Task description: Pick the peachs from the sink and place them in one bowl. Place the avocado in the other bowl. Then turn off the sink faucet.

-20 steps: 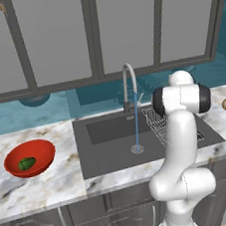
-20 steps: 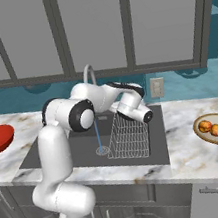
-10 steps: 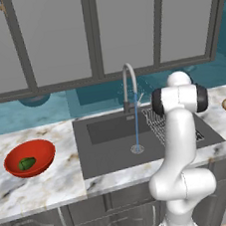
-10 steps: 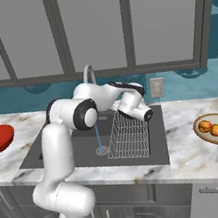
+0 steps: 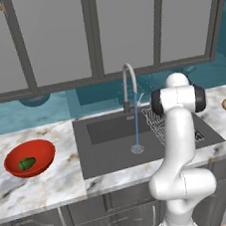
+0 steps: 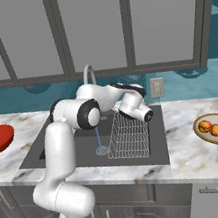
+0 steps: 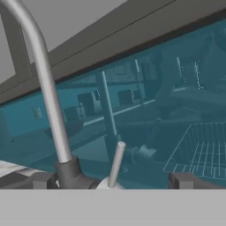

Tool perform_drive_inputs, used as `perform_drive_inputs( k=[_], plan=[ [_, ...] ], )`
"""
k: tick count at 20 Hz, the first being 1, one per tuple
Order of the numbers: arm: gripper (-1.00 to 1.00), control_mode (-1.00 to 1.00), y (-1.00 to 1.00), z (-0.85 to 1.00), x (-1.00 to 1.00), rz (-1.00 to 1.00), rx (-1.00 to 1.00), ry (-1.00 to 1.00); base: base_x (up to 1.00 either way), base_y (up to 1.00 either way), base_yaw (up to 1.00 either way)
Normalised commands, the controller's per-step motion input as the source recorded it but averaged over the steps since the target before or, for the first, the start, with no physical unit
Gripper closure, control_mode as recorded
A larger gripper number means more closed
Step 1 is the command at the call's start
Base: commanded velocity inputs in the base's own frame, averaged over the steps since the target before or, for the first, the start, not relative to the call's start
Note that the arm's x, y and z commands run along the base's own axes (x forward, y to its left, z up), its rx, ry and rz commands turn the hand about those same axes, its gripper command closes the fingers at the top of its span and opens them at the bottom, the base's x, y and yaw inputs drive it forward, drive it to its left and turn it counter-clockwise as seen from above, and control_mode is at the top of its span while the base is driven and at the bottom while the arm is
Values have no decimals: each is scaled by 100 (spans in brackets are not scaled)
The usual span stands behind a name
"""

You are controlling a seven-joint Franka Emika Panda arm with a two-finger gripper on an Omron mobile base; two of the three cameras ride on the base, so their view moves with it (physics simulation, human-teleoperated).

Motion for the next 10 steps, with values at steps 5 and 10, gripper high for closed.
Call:
perform_drive_inputs(
  k=[5,10],
  plan=[
    [-100,-100,0,-5,16,0,2,0,0,0,0],
    [-100,-100,0,-4,15,0,2,0,0,0,0]
  ],
)
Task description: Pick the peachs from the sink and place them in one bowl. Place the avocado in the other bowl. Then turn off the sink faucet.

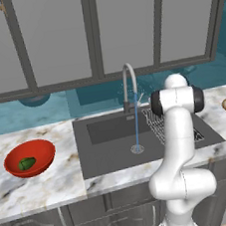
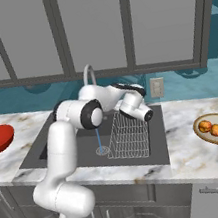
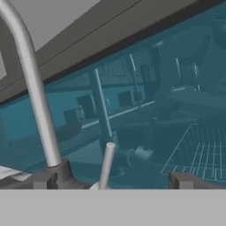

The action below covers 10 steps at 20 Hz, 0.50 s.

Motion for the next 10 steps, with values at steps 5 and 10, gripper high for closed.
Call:
perform_drive_inputs(
  k=[5,10],
  plan=[
    [-100,-100,0,-9,18,0,1,0,0,0,0],
    [-100,-100,0,-5,14,5,2,3,0,0,0]
  ],
)
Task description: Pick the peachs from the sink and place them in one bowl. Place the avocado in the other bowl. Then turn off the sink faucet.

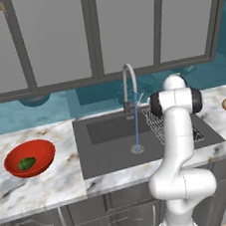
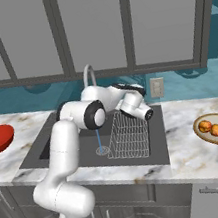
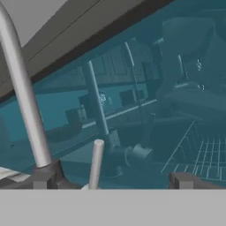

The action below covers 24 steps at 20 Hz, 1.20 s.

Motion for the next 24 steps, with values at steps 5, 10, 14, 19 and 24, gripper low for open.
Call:
perform_drive_inputs(
  k=[5,10,14,19,24],
  plan=[
    [-100,-100,0,-1,11,8,0,4,0,0,0],
    [-100,-100,0,-6,20,8,0,4,0,0,0],
    [-100,-100,7,-5,16,4,1,2,0,0,0],
    [-100,-100,17,-3,4,1,0,0,0,0,0],
    [-100,-100,18,0,0,0,1,0,0,0,0]
  ],
)
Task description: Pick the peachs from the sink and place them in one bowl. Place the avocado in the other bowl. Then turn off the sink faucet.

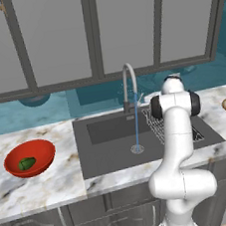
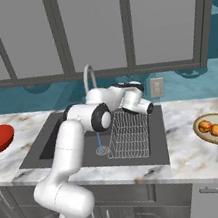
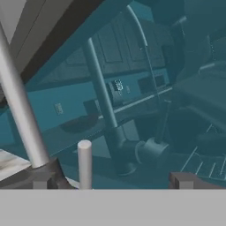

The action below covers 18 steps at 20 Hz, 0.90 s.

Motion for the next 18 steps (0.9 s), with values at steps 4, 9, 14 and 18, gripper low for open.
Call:
perform_drive_inputs(
  k=[4,9,14,18],
  plan=[
    [-100,-100,7,0,11,0,0,0,0,0,0],
    [-100,-100,2,0,29,0,2,0,0,0,0],
    [-100,-100,5,-3,36,9,3,0,0,0,0],
    [-100,-100,8,0,15,15,0,0,0,0,0]
  ],
)
